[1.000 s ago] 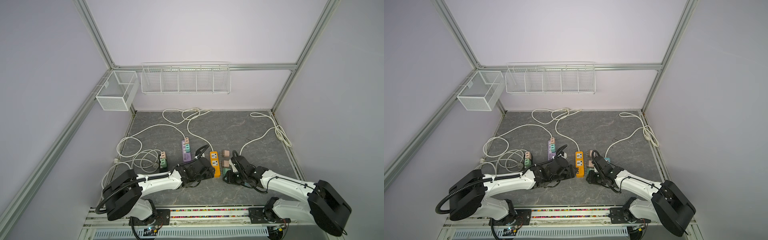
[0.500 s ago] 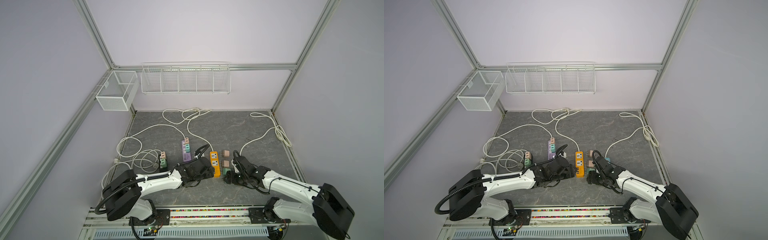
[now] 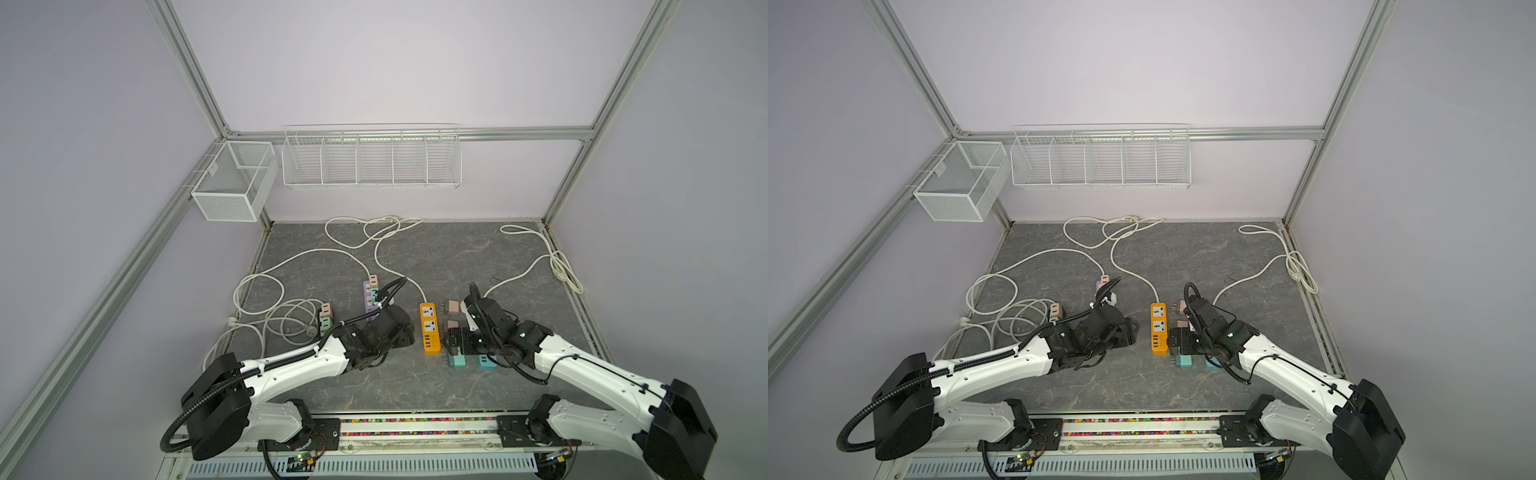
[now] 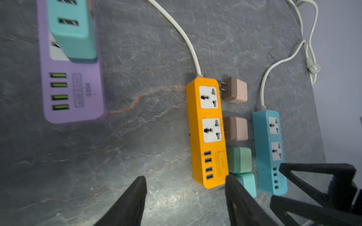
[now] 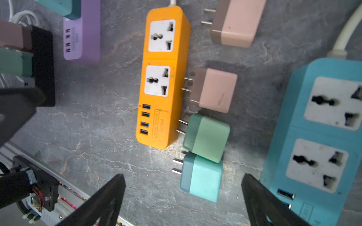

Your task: Pull the plug off the socket

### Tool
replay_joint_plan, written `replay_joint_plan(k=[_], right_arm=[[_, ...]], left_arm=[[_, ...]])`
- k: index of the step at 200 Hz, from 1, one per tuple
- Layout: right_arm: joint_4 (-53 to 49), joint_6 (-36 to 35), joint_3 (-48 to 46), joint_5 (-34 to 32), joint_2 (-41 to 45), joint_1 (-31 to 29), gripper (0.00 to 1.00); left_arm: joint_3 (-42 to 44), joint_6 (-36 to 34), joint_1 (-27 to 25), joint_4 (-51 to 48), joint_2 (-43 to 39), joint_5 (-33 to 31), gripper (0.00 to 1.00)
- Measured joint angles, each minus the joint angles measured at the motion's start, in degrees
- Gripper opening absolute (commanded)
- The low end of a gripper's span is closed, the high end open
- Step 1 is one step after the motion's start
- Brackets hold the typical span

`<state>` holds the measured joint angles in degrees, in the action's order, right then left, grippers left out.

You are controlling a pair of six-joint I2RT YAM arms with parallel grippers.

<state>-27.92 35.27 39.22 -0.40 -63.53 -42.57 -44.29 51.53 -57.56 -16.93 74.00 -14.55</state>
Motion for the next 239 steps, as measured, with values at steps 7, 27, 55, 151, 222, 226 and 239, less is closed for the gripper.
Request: replay_joint_plan(k=[7, 27, 55, 151, 222, 226, 239], right_arm=[[0.63, -0.87, 0.07, -0.09, 0.0, -0.2, 0.9], [3.02, -3.87, 0.13, -0.42, 0.0, -0.66, 0.89], [7.72, -8.31, 0.17, -0.2, -0.09, -0.9, 0.89], [22.88, -19.08, 0.22, 3.61, -6.19, -1.53, 0.89], [27.45, -20.81, -0.98, 3.61, -7.32, -1.53, 0.89], [27.45, -20.83, -0.98, 3.58, -7.48, -1.53, 0.89], [27.61, -20.98, -0.98, 3.26, -7.8, -1.53, 0.89]], left_arm=[[-0.26, -0.96, 0.92, -0.85, -0.33, -0.44, 0.69], [-1.05, -3.39, 3.1, -3.26, -1.44, -1.86, 0.74], [-2.03, -6.43, 5.46, -5.75, -2.29, -3.02, 0.77], [-6.21, -13.92, 12.35, -10.16, 8.92, -2.56, 0.78], [-8.57, -15.3, 17.05, -7.56, 19.23, -1.05, 0.69], [-8.76, -15.37, 17.07, -7.34, 19.71, -0.94, 0.68], [-9.62, -15.63, 17.22, -6.99, 21.33, -0.48, 0.64]])
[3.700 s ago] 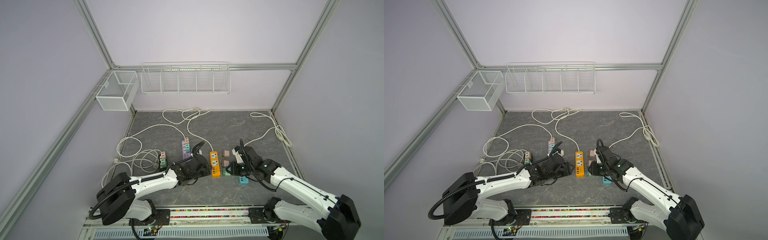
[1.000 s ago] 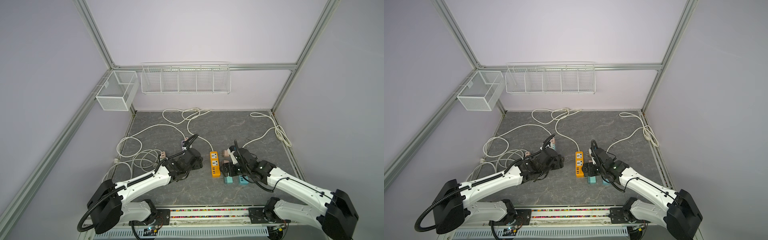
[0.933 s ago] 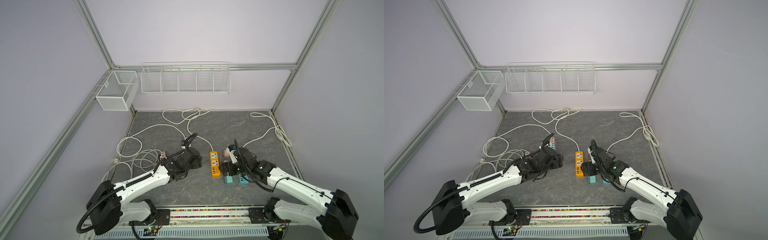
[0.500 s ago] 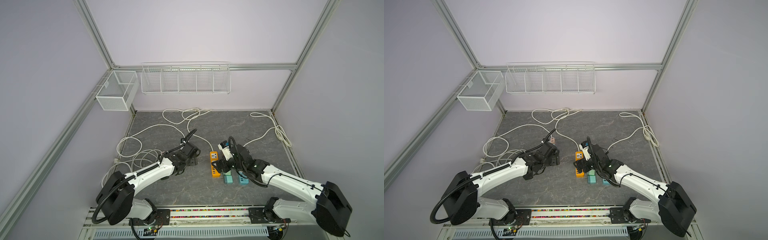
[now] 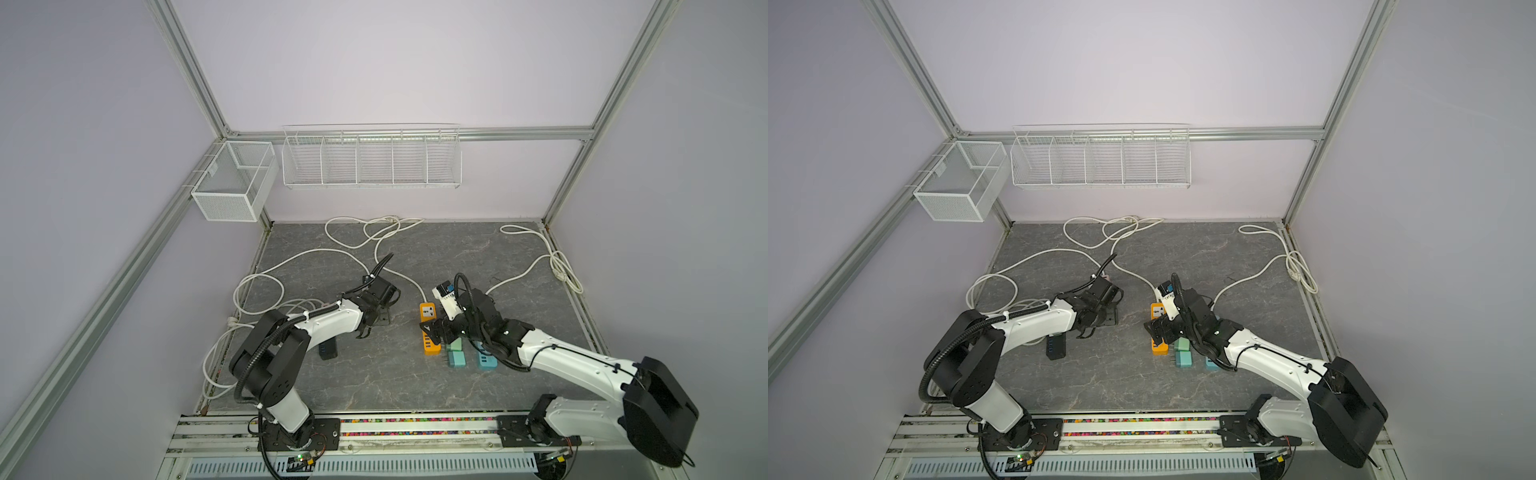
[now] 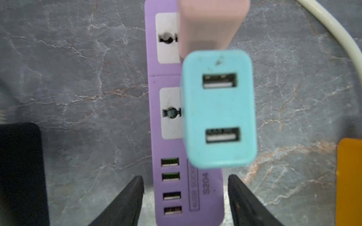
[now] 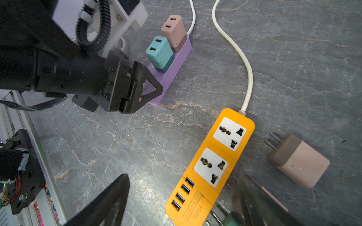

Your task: Pull the plug off the socket

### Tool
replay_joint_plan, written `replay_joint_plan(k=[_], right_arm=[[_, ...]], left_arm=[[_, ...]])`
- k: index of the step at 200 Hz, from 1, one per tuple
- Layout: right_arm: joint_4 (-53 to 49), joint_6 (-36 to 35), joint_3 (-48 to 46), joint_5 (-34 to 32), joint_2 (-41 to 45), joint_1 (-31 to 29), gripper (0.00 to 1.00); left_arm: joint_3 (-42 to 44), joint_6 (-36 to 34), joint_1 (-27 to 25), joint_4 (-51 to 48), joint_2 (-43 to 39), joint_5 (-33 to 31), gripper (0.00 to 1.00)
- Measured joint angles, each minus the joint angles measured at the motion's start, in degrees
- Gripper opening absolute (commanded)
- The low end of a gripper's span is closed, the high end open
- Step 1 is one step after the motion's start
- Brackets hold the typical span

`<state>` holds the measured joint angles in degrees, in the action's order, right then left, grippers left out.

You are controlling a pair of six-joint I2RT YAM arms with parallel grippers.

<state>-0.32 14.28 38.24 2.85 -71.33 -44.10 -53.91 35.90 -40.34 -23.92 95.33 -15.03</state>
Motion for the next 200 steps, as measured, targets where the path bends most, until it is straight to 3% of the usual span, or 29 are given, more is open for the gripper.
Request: replay_joint_plan(k=[97, 162, 200], right_arm=[[0.92, -0.63, -0.04, -0.7, -0.66, -0.04, 0.89], [1.07, -0.63, -0.09, -2.45, -0.81, -0.04, 0.89], [1.05, -0.61, -0.13, -3.93, -0.81, -0.04, 0.89]], left_arm=[[-2.91, -0.61, 0.59, 0.04, 4.0, 1.38, 0.42], [0.37, 2.03, 0.37, 0.94, 0.7, 3.67, 0.37], [2.45, 5.57, -3.93, -0.26, -2.36, 4.7, 0.36]])
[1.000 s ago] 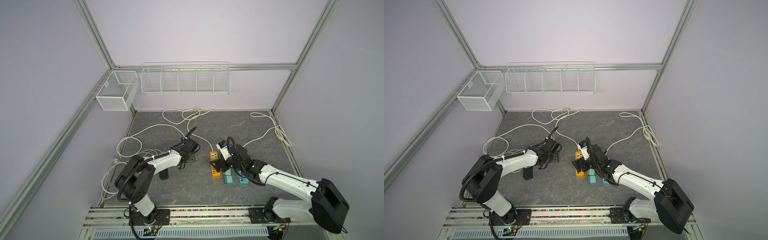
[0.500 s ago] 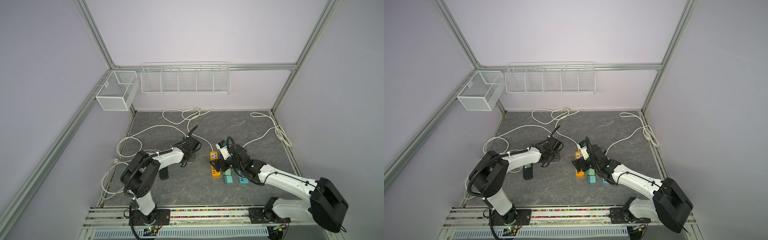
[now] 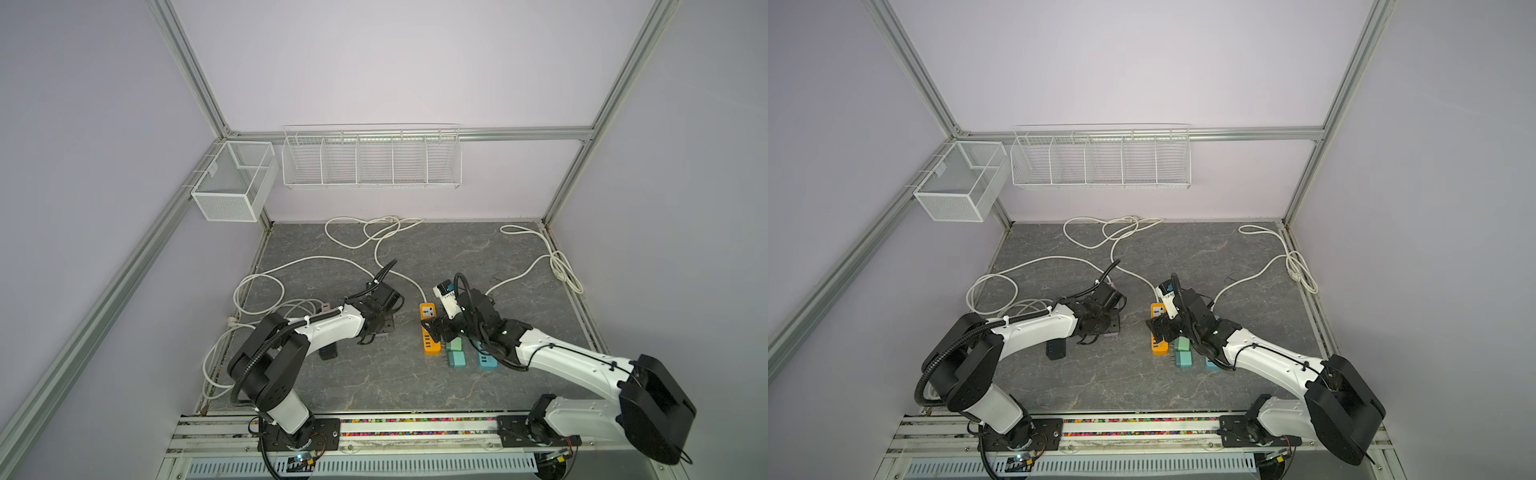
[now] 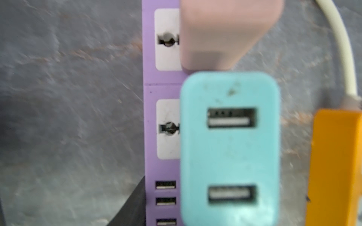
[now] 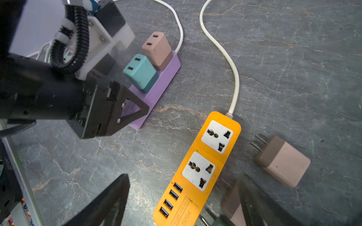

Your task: Pull the plug off the socket

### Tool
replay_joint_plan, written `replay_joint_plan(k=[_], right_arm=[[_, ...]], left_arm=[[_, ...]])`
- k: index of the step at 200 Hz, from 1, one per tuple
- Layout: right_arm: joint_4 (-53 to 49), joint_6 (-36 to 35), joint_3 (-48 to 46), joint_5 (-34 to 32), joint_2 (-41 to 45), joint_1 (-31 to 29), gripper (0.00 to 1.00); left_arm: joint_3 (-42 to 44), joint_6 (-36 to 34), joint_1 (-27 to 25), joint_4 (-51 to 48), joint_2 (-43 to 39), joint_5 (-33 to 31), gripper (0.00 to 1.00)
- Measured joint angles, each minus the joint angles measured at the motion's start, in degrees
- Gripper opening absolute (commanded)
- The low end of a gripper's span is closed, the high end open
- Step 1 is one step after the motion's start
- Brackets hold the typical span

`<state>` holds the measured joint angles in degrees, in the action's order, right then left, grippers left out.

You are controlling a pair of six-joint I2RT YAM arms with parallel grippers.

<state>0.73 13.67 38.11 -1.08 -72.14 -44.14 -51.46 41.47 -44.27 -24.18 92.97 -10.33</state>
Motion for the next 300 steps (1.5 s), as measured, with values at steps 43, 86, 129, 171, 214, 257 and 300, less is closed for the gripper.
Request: replay_joint_plan(k=[43, 86, 129, 171, 214, 257, 300], right_arm=[[-0.07, 0.04, -0.61, -2.16, 0.63, 0.13, 0.89], [-0.07, 0.28, -1.31, -2.75, 1.77, 0.94, 0.89], [-0.07, 0.92, -1.36, -2.71, 1.77, 1.81, 0.89], [-0.07, 1.36, -1.46, -2.49, 2.21, 2.34, 0.89], [-1.14, 2.38, -1.75, -2.32, 3.52, 2.64, 0.89], [-4.33, 2.64, -1.66, -2.32, 5.18, 2.69, 0.89], [-8.92, 3.02, 0.31, -2.29, 7.34, 2.69, 0.89]], left_arm=[[0.0, 3.58, -5.42, -2.05, -0.96, 0.09, 0.36], [1.14, 7.58, -9.99, -3.61, -2.91, -0.15, 0.35], [2.25, 11.54, -15.67, -4.44, -4.04, -0.87, 0.35], [2.56, 14.75, -19.19, -4.42, -3.76, -2.45, 0.35], [2.6, 16.26, -19.93, -3.98, -2.73, -3.17, 0.47], [2.78, 16.76, -19.98, -3.1, -2.34, -3.37, 0.55], [5.03, 16.76, -19.98, -1.22, -3.89, -2.89, 0.65]])
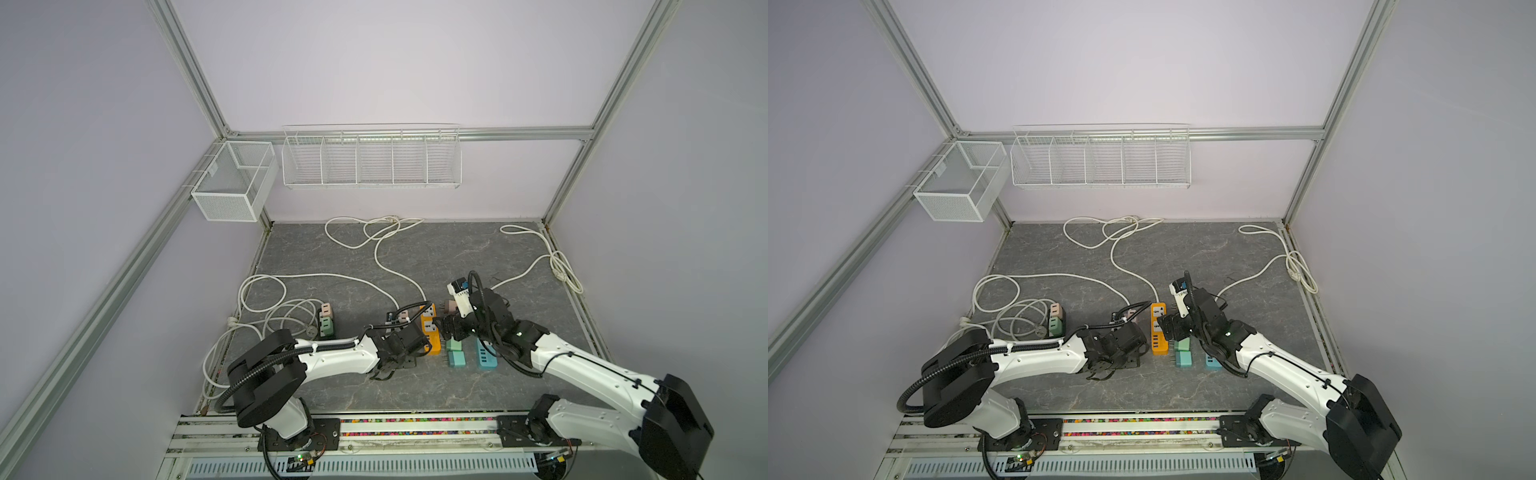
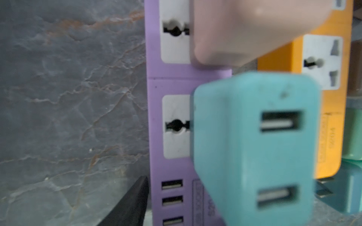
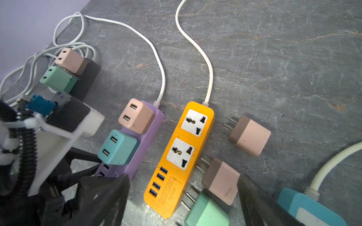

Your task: Pull the plug off the socket

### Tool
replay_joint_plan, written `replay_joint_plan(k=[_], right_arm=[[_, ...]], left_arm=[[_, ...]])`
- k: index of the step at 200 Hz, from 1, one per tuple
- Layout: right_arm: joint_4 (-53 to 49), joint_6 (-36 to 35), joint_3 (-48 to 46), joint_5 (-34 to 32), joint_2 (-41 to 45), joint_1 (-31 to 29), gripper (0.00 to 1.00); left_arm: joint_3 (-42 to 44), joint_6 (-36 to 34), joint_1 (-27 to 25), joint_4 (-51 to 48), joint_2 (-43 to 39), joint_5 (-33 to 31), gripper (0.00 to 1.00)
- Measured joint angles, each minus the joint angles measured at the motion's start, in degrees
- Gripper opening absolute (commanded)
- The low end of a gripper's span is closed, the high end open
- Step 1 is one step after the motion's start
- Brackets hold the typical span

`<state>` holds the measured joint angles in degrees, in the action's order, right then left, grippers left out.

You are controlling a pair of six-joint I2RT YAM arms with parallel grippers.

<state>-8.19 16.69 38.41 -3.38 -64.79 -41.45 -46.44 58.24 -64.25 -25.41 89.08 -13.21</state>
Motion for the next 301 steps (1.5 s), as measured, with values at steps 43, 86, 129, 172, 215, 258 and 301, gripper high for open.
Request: replay_joint_plan(k=[43, 86, 129, 172, 215, 258, 301], right_arm=[[-5.27, 1.38, 3.89, 1.05, 0.94, -0.44, 0.89], [-10.49, 4.81, 9.94, 1.46, -0.76, -2.38, 0.89], [-15.19, 9.11, 15.87, 1.09, -6.88, -5.42, 0.89], [-19.54, 14.49, 21.03, 0.13, -14.6, -8.17, 0.89], [-22.71, 18.49, 25.22, -1.84, -21.29, -12.39, 0.92], [-24.96, 21.92, 29.83, -4.07, -27.28, -16.17, 0.96], [-25.42, 24.15, 32.2, -6.21, -30.82, -18.08, 0.96]], left_arm=[[0.22, -0.46, 0.0, 0.09, -5.38, 0.11, 0.68], [0.55, -2.14, 1.77, 0.42, -13.6, 0.81, 0.66], [4.66, -4.04, 6.75, 2.49, -20.61, 1.64, 0.6], [9.27, -5.11, 12.24, 5.51, -23.45, 4.79, 0.55], [12.63, -5.66, 15.15, 10.29, -22.08, 9.07, 0.52], [16.9, -4.9, 19.39, 17.55, -19.74, 14.29, 0.49], [17.84, -4.76, 19.74, 21.77, -18.34, 16.65, 0.47]])
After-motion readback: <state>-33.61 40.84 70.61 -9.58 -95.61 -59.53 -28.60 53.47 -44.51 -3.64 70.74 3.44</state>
